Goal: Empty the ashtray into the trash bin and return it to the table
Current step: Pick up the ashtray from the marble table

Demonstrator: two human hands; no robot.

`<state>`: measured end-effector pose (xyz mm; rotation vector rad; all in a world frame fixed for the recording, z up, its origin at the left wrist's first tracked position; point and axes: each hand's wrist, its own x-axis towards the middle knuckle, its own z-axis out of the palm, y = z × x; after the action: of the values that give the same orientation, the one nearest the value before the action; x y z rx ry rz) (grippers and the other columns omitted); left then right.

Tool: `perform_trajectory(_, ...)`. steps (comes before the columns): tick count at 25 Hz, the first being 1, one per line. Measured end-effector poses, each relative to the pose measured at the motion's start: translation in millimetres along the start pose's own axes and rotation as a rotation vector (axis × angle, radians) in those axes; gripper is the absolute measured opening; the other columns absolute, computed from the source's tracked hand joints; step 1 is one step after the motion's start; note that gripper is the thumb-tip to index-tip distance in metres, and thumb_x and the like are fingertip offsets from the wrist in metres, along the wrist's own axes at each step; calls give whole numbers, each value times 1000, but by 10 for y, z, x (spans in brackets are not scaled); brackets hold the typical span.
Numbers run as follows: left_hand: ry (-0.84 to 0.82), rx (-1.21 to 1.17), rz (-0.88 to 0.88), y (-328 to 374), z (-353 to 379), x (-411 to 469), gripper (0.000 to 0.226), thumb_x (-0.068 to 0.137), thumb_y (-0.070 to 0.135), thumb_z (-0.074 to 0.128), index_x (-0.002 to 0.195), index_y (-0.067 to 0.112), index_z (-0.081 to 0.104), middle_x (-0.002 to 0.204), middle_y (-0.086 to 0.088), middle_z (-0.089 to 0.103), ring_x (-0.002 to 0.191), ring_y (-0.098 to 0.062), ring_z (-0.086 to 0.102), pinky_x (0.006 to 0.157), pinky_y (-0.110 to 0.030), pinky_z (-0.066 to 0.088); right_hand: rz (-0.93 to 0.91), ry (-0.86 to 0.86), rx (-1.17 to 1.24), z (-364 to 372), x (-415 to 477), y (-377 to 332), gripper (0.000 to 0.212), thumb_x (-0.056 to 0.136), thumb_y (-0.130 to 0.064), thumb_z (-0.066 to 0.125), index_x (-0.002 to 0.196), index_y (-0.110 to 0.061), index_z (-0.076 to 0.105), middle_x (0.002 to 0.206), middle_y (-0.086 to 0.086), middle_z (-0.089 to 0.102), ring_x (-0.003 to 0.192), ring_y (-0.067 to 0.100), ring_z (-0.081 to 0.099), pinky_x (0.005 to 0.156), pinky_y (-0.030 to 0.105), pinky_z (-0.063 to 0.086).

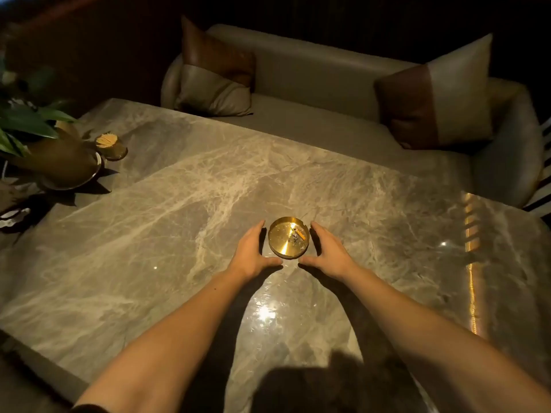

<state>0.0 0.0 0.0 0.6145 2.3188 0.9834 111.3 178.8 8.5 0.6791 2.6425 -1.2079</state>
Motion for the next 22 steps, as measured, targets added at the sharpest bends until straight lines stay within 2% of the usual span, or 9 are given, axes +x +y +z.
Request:
perform_trajectory(3,-20,-1,6,-31,63,91,117,58,28,92,152,10,25,154,-12,38,142,-27,38,114,-31,29,-48,19,28,6,30,-8,89,72,-19,83,145,-8,34,148,12,43,136,26,40,103,21,25)
perform_trajectory(7,14,-30,51,-32,136,142,100,57,22,93,143,12,42,141,-6,54,128,-17,50,105,-23,35,-40,43,38,74,86,73,88,70,-22,85,144,-12,39,145,9,49,134,25,43,105,24,28)
perform_trajectory(10,44,-92,77,-62,167,174,95,50,29,93,135,22,50,130,0,61,121,-16,57,106,-38,46,-29,55,65,111,140,122,85,68,-26,86,141,-16,43,137,6,55,126,22,51,102,25,36)
perform_trajectory(12,56,-112,62,-83,186,185,98,47,34,93,135,23,50,130,2,61,121,-15,57,105,-40,47,-22,65,99,105,144,103,83,68,-23,86,140,-16,45,132,5,57,119,19,54,99,27,42)
perform_trajectory(13,59,-112,57,-77,181,188,99,47,34,93,135,22,50,130,1,60,120,-15,57,105,-37,47,-23,74,116,98,145,98,83,68,-22,86,140,-16,45,131,5,57,116,17,54,100,28,44)
perform_trajectory(16,60,-83,77,24,99,195,97,51,29,95,136,16,50,129,-2,58,114,-12,54,94,-12,40,-30,82,164,10,126,51,85,68,-21,87,141,-17,44,132,4,57,114,13,54,103,32,46)
perform_trajectory(17,64,-78,93,85,57,206,96,52,30,95,136,15,49,130,-2,58,112,-10,52,92,-10,39,-35,96,176,-41,117,34,85,68,-22,87,141,-17,44,132,4,56,115,13,54,103,33,46)
perform_trajectory(20,71,-86,148,302,-68,219,94,54,32,94,135,16,50,128,1,57,113,-11,53,99,-26,46,-60,136,201,-256,77,-61,83,69,-24,86,141,-17,44,133,4,56,117,12,53,103,34,46)
perform_trajectory(22,89,-112,174,486,-161,201,91,55,32,93,134,19,50,125,7,55,114,-12,54,100,-28,45,-88,175,207,-423,49,-141,83,69,-28,86,140,-18,45,133,2,56,120,13,52,103,35,46)
